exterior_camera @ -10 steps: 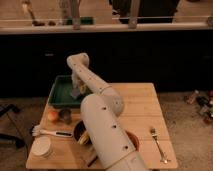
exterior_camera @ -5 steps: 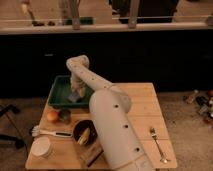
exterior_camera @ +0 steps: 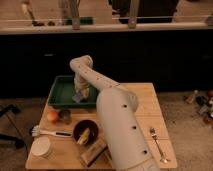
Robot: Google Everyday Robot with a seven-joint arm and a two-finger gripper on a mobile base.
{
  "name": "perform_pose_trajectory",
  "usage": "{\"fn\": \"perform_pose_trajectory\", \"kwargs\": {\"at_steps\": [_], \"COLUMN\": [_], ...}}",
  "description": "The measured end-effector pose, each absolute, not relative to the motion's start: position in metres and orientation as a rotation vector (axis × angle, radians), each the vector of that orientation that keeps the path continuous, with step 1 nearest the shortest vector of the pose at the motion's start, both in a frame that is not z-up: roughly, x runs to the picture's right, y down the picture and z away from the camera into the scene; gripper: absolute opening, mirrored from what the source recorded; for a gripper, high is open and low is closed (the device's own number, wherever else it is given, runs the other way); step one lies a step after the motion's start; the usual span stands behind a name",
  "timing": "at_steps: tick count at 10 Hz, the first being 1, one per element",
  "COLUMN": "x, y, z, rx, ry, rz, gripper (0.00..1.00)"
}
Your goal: Wipe tray with sponge
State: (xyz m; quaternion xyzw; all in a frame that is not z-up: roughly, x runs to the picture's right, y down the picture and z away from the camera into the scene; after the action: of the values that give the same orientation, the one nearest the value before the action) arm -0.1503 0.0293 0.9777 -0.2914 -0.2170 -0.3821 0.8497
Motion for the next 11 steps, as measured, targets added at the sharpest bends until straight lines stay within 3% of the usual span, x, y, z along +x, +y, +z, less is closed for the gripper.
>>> {"fn": "perform_pose_trajectory", "kwargs": {"at_steps": [6, 11], "x": [-0.145, -0.168], "y": [0.005, 0.012], "z": [0.992, 0.994], "rx": [-0.585, -0.587], "ry": [-0.418, -0.49], "rz": [-0.774, -0.825], "gripper": [0.01, 0.01]}}
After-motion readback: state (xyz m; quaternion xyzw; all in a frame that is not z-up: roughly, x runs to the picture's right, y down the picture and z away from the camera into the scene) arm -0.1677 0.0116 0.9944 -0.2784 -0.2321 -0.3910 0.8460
